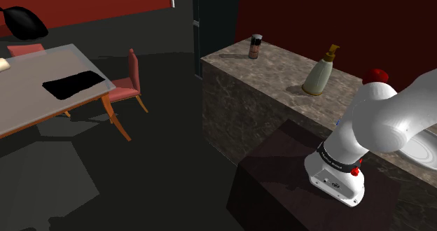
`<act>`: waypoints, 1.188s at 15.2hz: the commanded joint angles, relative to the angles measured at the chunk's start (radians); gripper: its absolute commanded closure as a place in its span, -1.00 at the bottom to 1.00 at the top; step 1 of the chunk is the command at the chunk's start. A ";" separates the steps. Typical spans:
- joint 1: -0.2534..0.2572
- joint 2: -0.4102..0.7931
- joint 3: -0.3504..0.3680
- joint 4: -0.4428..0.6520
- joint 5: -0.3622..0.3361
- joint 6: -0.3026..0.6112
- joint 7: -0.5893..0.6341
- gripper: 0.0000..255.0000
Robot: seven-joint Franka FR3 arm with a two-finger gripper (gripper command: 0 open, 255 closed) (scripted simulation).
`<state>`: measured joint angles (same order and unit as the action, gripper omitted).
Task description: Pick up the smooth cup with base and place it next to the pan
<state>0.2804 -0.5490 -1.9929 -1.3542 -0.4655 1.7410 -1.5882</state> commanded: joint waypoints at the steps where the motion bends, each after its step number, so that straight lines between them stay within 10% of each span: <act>1: -0.009 0.000 0.001 -0.031 -0.002 0.028 0.005 1.00; 18: -0.054 -0.033 -0.026 -0.239 -0.047 0.236 0.041 1.00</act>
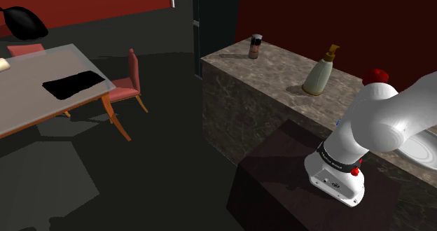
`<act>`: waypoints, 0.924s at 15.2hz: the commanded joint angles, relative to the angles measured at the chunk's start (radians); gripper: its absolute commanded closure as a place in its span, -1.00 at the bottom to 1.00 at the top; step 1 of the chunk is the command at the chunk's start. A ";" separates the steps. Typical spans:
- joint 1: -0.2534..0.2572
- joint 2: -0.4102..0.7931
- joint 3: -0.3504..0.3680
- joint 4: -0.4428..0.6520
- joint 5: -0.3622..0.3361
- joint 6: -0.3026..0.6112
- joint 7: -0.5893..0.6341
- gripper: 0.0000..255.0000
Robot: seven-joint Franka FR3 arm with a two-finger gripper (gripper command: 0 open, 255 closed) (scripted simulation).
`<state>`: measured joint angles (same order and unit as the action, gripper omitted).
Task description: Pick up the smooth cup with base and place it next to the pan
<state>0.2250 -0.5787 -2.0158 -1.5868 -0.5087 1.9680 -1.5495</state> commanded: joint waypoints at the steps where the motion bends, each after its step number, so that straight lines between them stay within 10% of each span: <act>1: 0.001 -0.007 -0.007 -0.015 -0.008 0.020 0.005 1.00; 14: 0.017 -0.058 -0.059 -0.102 -0.069 0.141 0.040 1.00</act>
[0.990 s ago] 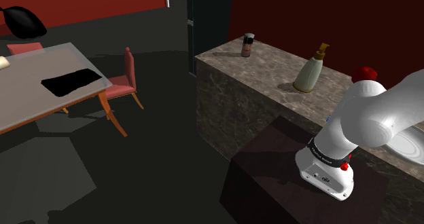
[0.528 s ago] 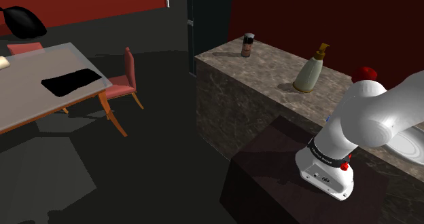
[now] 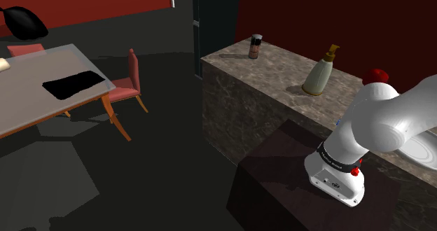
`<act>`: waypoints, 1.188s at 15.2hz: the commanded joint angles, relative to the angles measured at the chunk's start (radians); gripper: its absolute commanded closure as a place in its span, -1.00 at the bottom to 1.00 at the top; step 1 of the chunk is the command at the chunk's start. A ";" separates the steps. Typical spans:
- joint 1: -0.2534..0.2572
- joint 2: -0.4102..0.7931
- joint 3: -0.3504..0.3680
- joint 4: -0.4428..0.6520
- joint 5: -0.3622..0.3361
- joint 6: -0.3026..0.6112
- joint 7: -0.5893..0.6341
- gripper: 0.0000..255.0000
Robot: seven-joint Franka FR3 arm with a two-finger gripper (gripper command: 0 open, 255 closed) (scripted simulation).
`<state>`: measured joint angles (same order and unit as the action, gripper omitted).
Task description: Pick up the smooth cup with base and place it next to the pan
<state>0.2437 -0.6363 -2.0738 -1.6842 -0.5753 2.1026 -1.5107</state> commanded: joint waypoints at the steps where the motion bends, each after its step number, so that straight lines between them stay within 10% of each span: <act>1: -0.001 -0.001 -0.001 -0.005 -0.002 0.006 0.001 1.00; 6: -0.001 -0.001 -0.001 -0.005 -0.002 0.006 0.001 1.00; 7: -0.001 -0.001 -0.001 -0.005 -0.002 0.006 0.001 -1.00; 18: -0.048 0.060 0.059 0.030 0.059 -0.077 -0.034 -1.00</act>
<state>0.2009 -0.5809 -2.0197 -1.6516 -0.5209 2.0284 -1.5429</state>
